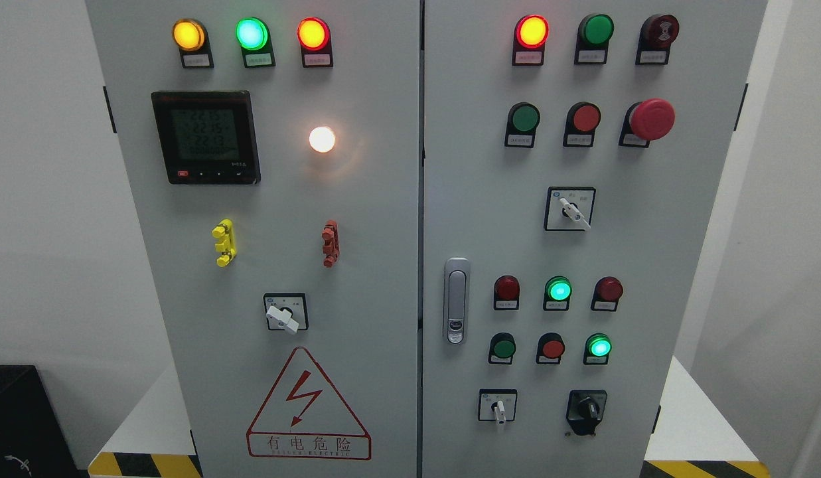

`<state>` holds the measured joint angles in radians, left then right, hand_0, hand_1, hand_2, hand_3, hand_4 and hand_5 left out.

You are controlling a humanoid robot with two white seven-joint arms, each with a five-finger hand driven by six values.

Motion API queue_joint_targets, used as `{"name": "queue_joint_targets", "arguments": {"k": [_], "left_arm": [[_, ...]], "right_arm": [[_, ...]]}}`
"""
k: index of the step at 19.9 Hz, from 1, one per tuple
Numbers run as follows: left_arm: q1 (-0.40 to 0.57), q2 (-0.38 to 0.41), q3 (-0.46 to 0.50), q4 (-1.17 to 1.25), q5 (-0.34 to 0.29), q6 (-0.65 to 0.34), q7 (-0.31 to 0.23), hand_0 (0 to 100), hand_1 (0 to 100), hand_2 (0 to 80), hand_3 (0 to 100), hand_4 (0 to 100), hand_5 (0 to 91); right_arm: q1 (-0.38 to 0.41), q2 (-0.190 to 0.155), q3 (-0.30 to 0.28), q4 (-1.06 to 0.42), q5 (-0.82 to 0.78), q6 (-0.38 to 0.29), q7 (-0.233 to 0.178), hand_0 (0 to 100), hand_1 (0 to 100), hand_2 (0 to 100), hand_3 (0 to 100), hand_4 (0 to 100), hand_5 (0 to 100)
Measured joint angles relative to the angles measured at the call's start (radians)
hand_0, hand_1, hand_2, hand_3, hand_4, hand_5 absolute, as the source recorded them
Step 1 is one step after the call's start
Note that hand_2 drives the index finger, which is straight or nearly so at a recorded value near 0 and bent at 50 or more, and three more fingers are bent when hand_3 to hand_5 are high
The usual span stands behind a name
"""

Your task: Flip black knob to close circuit

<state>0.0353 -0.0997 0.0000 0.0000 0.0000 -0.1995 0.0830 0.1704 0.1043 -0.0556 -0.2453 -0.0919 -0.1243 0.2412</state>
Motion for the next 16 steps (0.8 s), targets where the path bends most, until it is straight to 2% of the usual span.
{"name": "queue_joint_targets", "arguments": {"k": [11, 16], "left_arm": [[0.0, 0.0, 0.0, 0.0, 0.0, 0.0, 0.0, 12, 56, 0.0, 0, 0, 0.0], [0.0, 0.0, 0.0, 0.0, 0.0, -0.001, -0.004, 12, 56, 0.0, 0, 0, 0.0]], "right_arm": [[-0.026, -0.009, 0.01, 0.019, 0.078, -0.014, 0.006, 0, 18, 0, 0, 0, 0], [-0.064, -0.011, 0.01, 0.022, 0.086, -0.017, 0.007, 0, 18, 0, 0, 0, 0]]}}
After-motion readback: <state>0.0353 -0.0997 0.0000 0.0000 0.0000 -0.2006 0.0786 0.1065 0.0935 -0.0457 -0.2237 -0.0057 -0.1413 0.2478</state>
